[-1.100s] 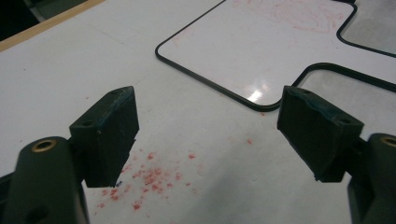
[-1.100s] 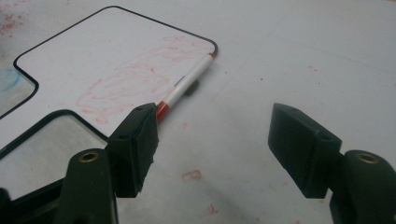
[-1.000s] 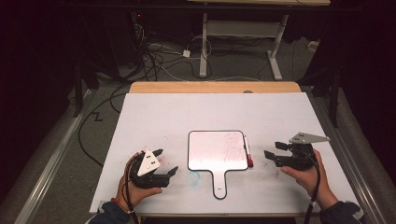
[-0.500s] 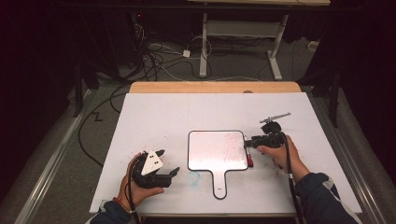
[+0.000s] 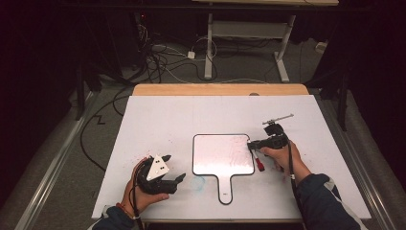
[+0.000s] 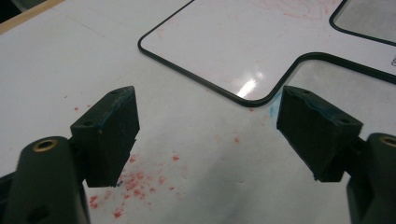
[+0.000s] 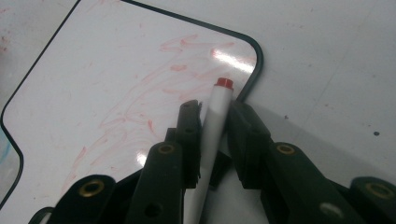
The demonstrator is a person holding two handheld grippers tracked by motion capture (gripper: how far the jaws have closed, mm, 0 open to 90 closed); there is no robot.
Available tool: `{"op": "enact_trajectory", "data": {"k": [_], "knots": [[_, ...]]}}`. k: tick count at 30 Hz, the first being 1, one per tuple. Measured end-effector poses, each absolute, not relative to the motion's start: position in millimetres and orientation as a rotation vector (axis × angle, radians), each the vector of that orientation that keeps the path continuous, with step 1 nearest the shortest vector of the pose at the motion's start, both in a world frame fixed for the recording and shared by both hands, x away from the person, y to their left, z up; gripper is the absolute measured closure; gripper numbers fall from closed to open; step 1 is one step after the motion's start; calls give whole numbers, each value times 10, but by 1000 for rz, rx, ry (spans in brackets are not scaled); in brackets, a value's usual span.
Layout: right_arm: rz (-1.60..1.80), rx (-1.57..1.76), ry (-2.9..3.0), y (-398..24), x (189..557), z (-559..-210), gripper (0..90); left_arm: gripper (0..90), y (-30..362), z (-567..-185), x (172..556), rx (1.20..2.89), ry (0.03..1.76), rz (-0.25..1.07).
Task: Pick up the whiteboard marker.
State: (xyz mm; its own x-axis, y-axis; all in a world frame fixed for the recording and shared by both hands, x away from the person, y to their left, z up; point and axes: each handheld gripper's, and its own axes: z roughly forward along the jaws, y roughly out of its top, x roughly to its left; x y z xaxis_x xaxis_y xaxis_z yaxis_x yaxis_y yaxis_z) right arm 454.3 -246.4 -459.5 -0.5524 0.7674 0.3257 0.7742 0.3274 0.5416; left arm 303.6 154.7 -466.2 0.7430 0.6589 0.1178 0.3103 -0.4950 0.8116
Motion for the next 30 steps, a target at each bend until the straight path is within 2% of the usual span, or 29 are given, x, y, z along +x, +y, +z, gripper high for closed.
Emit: {"op": "enact_trajectory", "data": {"k": [4, 11, 17, 25, 30], "knots": [[-1104, -1487, -2556, -2467, 4502, -4554, 813, 199, 1509, -4662, 3049, 2119, 721, 522], [-1114, -1469, -2580, -2466, 4488, -4540, 815, 199, 1450, -4660, 3065, 2127, 705, 496], [-1301, -1397, -2641, -2428, 4302, -4265, 816, 208, 1345, -4590, 3143, 2066, 699, 400], [-1490, -1289, -2675, -2368, 4061, -4069, 816, 234, 908, -4444, 3338, 2040, 613, 299], [-1611, -1208, -2687, -2312, 3874, -3982, 816, 252, 473, -4342, 3468, 2019, 526, 237]]}}
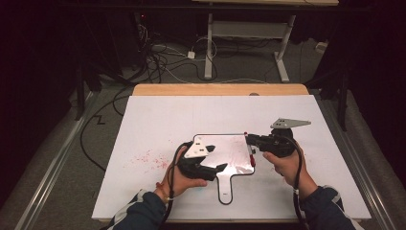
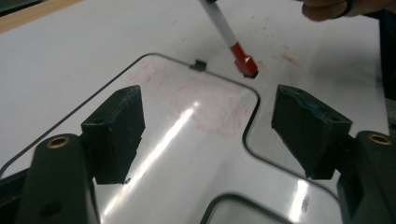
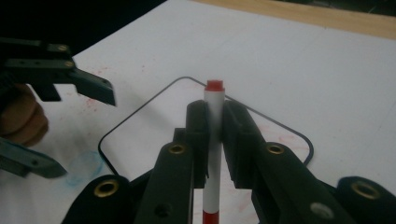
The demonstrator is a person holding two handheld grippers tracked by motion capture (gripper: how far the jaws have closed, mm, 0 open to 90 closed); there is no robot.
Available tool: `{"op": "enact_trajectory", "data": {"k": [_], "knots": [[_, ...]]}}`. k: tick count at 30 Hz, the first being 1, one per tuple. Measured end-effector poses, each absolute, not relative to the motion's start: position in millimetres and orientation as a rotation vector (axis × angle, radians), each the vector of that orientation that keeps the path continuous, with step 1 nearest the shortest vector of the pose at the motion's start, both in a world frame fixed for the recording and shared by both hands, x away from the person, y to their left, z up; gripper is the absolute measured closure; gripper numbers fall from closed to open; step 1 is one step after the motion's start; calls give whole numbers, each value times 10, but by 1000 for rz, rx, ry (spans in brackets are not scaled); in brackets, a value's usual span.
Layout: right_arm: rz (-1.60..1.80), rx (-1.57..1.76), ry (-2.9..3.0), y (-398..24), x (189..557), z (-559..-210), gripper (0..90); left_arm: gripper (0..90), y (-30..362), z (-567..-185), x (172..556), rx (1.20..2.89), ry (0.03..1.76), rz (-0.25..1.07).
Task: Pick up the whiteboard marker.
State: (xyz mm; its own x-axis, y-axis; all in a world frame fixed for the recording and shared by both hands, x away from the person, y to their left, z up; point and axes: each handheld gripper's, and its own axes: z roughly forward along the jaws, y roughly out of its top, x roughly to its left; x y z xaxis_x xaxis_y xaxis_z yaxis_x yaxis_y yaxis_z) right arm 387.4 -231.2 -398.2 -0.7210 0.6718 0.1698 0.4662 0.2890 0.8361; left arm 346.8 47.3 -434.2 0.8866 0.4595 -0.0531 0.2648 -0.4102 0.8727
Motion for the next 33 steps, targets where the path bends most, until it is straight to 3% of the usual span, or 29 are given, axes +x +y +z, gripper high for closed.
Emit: {"op": "enact_trajectory", "data": {"k": [10, 17, 23, 28, 33], "knots": [[1499, 900, 2293, -2121, 3559, -3865, 816, 382, 108, -4275, 3587, 1944, 488, 137], [1474, 828, 2240, -2046, 3416, -3836, 816, 601, 40, -4268, 3583, 1946, 483, 170], [1486, 827, 2221, -2031, 3346, -3855, 815, 718, -10, -4262, 3567, 1972, 466, 215], [1474, 810, 2205, -2045, 3288, -3851, 815, 779, 34, -4275, 3604, 1973, 473, 211], [1447, 795, 2203, -2040, 3231, -3852, 813, 781, 19, -4278, 3580, 1989, 455, 233]]}}
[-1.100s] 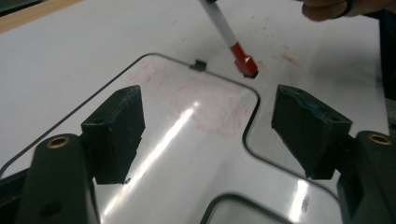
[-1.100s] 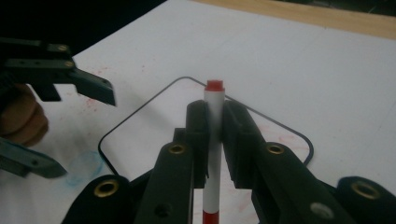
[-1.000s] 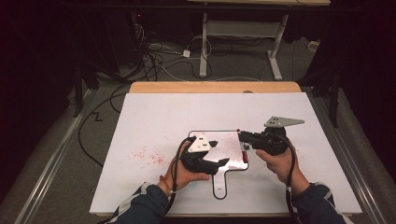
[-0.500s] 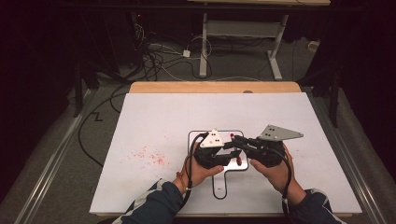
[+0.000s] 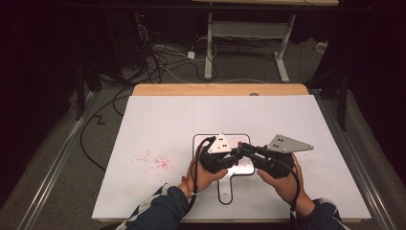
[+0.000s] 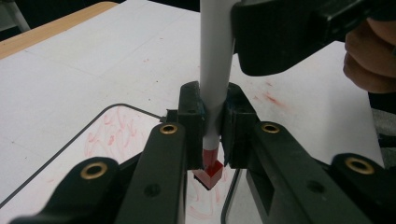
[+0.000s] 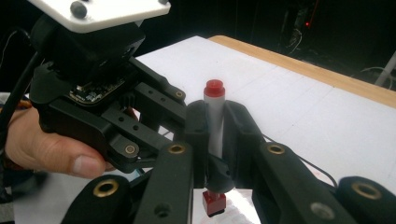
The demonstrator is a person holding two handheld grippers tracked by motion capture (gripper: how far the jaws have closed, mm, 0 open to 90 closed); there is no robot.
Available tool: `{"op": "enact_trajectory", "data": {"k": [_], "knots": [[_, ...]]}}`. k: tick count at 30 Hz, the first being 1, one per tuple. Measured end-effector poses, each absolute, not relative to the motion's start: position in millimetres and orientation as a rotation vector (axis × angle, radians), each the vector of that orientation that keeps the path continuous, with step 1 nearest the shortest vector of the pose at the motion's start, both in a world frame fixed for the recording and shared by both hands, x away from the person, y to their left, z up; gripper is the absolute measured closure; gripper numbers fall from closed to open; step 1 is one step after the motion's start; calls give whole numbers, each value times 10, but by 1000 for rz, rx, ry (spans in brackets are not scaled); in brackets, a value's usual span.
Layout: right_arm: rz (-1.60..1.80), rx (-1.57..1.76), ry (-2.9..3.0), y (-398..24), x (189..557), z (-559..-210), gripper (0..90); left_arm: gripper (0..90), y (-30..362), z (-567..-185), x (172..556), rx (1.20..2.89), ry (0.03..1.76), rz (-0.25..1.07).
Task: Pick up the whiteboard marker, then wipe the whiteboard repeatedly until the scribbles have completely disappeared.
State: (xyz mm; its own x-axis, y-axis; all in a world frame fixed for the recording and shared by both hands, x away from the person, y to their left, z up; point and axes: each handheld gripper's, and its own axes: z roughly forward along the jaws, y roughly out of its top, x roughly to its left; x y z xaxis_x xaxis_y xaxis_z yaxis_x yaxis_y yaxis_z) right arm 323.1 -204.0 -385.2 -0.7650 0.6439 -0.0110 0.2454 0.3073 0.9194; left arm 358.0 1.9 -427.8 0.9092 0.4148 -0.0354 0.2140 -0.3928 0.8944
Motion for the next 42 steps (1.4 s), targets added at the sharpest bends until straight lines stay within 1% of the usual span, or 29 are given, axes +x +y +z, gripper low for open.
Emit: {"op": "enact_trajectory", "data": {"k": [1, 3, 6, 11, 15, 16, 17, 23, 29, 36, 42], "knots": [[1449, 783, 2201, -2049, 3224, -3853, 808, 781, 22, -4294, 3578, 1997, 451, 239], [1456, 792, 2193, -2073, 3215, -3851, 757, 781, 38, -4308, 3585, 1994, 455, 235], [1455, 759, 2164, -2143, 3171, -3826, 726, 781, 54, -4314, 3587, 1997, 450, 242], [1360, 637, 2103, -2312, 3114, -3851, 572, 781, 95, -4335, 3594, 2005, 448, 245], [1262, 642, 2090, -2482, 3106, -3967, 454, 781, 103, -4353, 3617, 2018, 459, 258], [1262, 642, 2090, -2482, 3106, -3967, 454, 781, 103, -4353, 3617, 2018, 459, 258], [1216, 636, 2084, -2556, 3084, -4021, 431, 781, 98, -4358, 3624, 2025, 463, 257], [1063, 613, 2090, -2714, 3025, -4177, 412, 781, 73, -4367, 3657, 2021, 458, 267], [1054, 655, 2093, -2831, 2998, -4249, 385, 782, 32, -4358, 3677, 2027, 415, 274], [1051, 730, 2068, -2928, 2965, -4319, 307, 782, 31, -4364, 3728, 2015, 405, 271], [1017, 729, 2074, -2917, 2933, -4374, 308, 782, -20, -4375, 3739, 2004, 421, 260]]}}
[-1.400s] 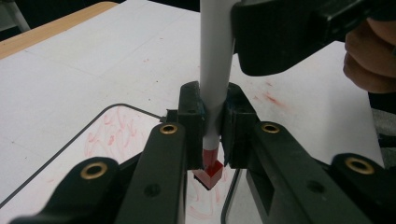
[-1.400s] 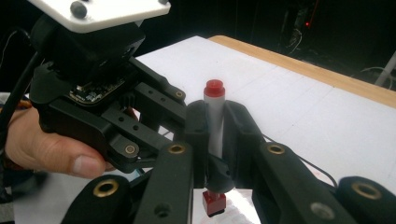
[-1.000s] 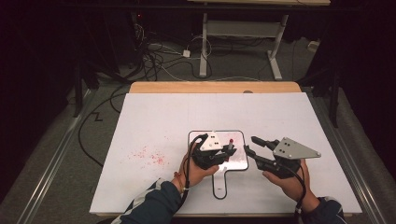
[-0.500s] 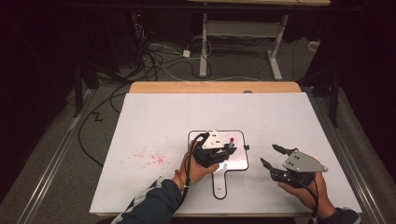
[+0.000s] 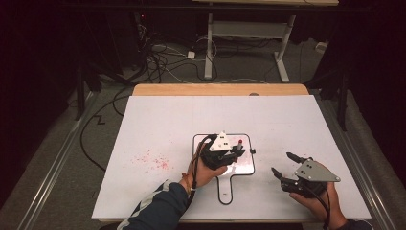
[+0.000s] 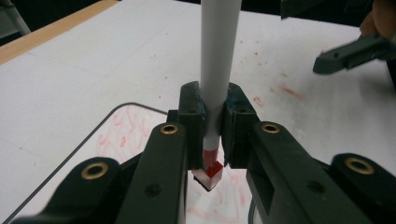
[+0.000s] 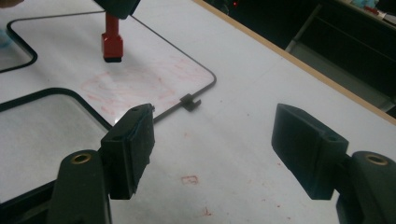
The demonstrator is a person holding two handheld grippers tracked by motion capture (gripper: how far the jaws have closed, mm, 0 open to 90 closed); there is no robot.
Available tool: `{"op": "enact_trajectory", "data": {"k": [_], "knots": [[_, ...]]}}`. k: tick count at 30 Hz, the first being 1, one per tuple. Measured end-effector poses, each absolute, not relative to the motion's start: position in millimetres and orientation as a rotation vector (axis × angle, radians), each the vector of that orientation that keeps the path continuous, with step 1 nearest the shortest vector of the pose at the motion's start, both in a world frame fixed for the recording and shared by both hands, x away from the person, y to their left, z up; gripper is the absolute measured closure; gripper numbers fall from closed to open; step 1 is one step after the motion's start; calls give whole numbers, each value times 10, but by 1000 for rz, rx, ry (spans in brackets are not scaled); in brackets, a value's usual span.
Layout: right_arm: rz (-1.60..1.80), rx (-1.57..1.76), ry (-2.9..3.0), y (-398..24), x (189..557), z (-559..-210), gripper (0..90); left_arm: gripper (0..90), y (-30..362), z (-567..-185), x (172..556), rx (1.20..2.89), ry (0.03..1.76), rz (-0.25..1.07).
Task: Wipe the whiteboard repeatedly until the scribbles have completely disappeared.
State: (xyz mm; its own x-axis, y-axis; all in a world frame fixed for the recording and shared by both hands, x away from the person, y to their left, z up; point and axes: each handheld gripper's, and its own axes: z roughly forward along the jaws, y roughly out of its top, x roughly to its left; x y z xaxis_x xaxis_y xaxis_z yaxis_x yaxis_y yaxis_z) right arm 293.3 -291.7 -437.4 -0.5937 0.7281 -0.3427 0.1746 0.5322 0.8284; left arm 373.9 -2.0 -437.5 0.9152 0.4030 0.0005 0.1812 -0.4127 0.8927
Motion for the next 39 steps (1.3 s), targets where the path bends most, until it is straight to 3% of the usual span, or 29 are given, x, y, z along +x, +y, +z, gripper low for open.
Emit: {"op": "enact_trajectory", "data": {"k": [13, 39], "knots": [[995, 686, 2132, -2861, 2939, -4485, 312, 782, -340, -4608, 3708, 2049, 383, 223], [981, 667, 2163, -2810, 2930, -4506, 316, 784, -322, -4606, 3633, 2074, 326, 191]]}}
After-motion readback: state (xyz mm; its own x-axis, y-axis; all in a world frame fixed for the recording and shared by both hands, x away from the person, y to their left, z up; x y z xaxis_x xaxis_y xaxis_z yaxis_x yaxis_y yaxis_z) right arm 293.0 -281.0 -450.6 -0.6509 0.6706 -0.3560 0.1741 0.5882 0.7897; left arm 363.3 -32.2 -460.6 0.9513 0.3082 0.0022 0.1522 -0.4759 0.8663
